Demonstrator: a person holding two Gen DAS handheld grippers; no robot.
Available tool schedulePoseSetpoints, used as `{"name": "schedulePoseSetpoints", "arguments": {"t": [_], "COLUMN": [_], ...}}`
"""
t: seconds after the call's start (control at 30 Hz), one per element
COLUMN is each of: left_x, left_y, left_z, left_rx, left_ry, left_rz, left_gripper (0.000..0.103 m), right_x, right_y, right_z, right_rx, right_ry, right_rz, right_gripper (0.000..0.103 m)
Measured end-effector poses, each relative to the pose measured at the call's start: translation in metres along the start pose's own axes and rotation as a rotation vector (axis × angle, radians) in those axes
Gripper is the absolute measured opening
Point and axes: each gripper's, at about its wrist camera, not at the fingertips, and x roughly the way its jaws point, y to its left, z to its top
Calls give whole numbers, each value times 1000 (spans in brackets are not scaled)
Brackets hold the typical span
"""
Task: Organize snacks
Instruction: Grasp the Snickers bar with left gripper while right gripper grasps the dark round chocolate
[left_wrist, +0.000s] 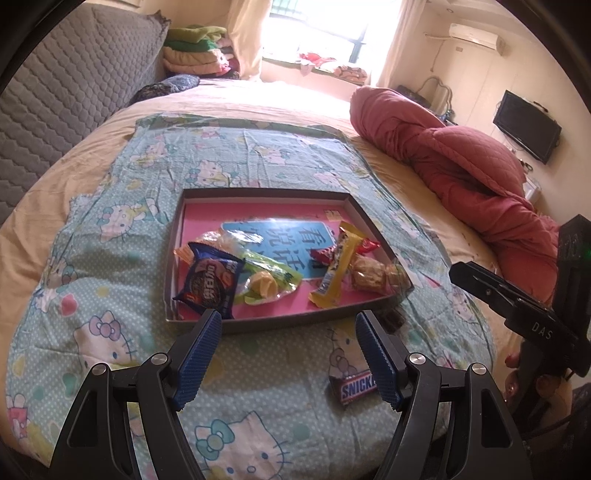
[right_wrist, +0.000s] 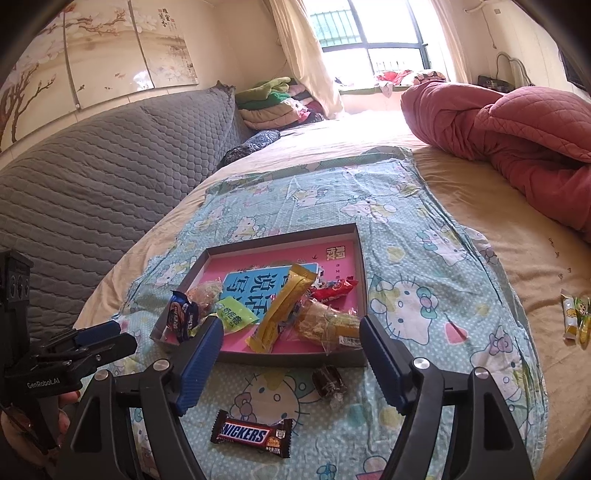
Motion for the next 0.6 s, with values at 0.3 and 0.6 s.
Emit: {"name": "schedulePoseSetpoints", "arguments": {"t": [0.3, 0.6], "left_x": [11, 56], "left_y": [-24, -72], "left_z": [-16, -44], "left_rx": [101, 383], "left_ry": [69, 187], "left_rz": [-59, -124], "left_gripper": [77, 78], "right_x": [-5, 33], "right_y": [-8, -24], "right_z": [-8, -28], "right_rx": [1, -17], "right_ry": [19, 163], "right_rz": [-1, -29], "right_gripper": [76, 76]}}
